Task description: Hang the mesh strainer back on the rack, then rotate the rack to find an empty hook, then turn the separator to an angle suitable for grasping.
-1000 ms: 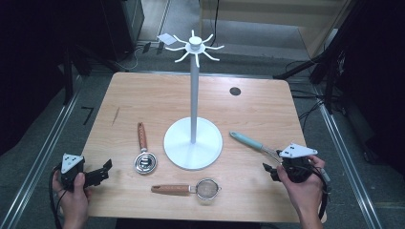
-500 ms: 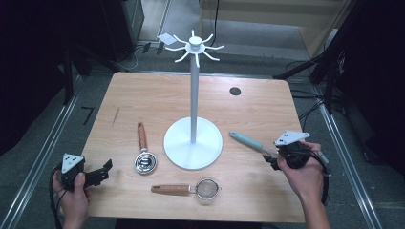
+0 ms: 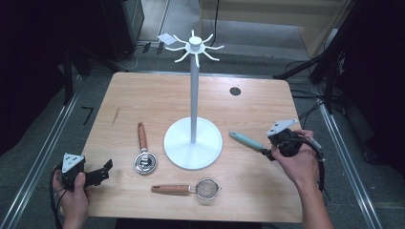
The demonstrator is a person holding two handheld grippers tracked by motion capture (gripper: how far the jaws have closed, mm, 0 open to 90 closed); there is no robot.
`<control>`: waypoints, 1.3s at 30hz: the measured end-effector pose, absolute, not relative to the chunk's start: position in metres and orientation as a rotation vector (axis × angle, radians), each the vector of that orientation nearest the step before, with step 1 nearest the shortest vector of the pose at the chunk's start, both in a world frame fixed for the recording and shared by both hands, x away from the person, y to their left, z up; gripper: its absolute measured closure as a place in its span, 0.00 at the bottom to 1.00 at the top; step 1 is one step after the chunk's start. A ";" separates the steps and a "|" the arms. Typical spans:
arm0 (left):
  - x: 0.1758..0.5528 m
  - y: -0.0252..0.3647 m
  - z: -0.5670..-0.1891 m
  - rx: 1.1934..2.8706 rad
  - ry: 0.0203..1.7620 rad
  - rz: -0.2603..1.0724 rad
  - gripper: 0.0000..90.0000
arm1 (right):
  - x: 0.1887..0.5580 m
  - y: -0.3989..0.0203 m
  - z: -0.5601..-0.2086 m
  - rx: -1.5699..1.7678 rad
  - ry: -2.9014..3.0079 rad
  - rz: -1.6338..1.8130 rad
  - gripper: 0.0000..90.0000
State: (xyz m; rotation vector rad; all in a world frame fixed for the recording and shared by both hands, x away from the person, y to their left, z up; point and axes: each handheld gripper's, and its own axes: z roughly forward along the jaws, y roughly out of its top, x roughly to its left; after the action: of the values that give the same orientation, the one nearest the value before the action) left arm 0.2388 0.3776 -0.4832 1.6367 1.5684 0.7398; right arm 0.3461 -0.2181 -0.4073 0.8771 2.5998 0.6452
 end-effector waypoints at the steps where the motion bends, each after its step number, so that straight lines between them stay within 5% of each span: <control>1: 0.239 0.378 -0.483 1.637 1.567 0.739 0.00 | 0.346 -0.218 -0.407 0.877 2.600 0.645 0.48; 18: 0.239 0.377 -0.483 1.636 1.566 0.742 0.00 | 0.374 -0.207 -0.408 0.844 2.682 0.519 0.52; 22: 0.239 0.377 -0.483 1.636 1.565 0.743 0.00 | 0.377 -0.204 -0.411 0.814 2.680 0.502 0.61; 39: 0.239 0.378 -0.483 1.636 1.564 0.740 0.00 | 0.388 -0.194 -0.419 0.799 2.707 0.384 0.62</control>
State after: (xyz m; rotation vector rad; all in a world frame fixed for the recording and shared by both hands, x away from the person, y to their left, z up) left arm 0.2386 0.3778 -0.4831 1.6363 1.5641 0.7399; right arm 0.3877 -0.1940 -0.4194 0.7993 2.7068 0.3840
